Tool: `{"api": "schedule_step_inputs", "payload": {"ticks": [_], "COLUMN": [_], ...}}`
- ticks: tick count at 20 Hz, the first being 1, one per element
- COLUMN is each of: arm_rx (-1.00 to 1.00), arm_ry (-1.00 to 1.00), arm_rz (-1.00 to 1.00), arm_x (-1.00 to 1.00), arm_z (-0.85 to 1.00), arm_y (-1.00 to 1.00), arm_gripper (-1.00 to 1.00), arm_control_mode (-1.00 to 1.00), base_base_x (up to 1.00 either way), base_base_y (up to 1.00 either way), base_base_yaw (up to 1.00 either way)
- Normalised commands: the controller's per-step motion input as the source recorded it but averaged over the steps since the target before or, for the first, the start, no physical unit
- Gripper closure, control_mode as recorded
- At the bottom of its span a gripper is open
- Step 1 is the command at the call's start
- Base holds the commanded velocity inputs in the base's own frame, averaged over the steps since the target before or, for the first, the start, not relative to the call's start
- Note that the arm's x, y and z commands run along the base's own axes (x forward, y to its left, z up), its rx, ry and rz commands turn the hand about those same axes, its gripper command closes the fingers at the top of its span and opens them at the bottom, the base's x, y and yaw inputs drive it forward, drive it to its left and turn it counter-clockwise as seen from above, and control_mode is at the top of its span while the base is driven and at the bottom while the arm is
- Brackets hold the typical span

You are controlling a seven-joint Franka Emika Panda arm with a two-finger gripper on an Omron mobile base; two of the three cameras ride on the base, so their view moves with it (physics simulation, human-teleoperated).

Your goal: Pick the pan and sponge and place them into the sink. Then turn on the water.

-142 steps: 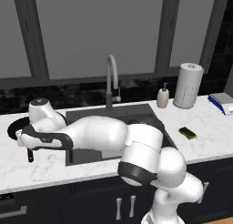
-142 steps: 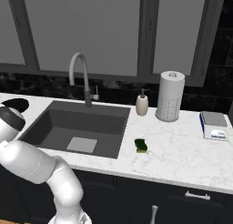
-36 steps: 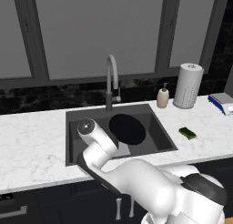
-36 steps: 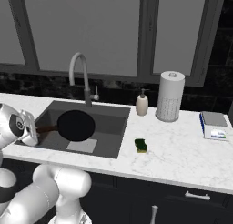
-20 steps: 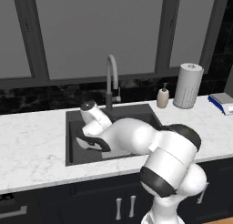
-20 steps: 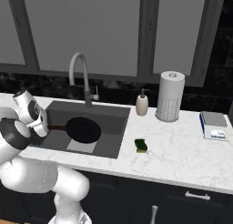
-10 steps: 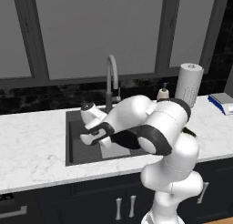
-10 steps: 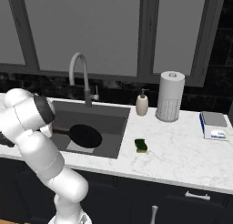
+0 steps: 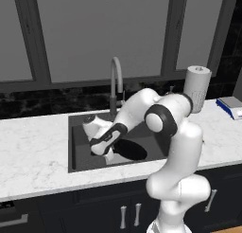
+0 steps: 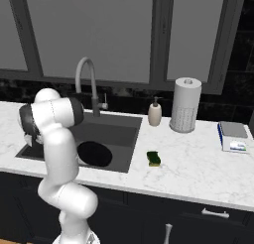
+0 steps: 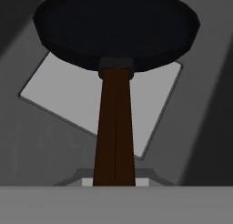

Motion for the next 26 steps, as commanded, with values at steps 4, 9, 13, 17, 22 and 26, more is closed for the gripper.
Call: {"api": "schedule_step_inputs", "payload": {"ticks": [4,9,13,17,22,26], "arm_rx": [-0.06,-0.03,-0.01,0.00,0.00,0.00], "arm_ry": [0.00,0.00,0.01,0.06,0.07,0.00], "arm_rz": [-0.06,-0.08,-0.08,-0.07,-0.07,-0.07], "arm_x": [0.32,0.38,0.32,0.27,0.22,0.04], "arm_z": [-0.32,-0.37,-0.49,-0.57,-0.54,-0.18], "arm_y": [0.15,0.15,0.10,0.06,0.08,0.04], "arm_gripper": [1.00,1.00,1.00,1.00,1.00,1.00], "arm_control_mode": [-1.00,-1.00,-1.00,-1.00,-1.00,-1.00], "base_base_x": [0.00,0.00,0.00,0.00,0.00,0.00], "base_base_y": [0.00,0.00,0.00,0.00,0.00,0.00], "base_base_yaw": [0.00,0.00,0.00,0.00,0.00,0.00]}}
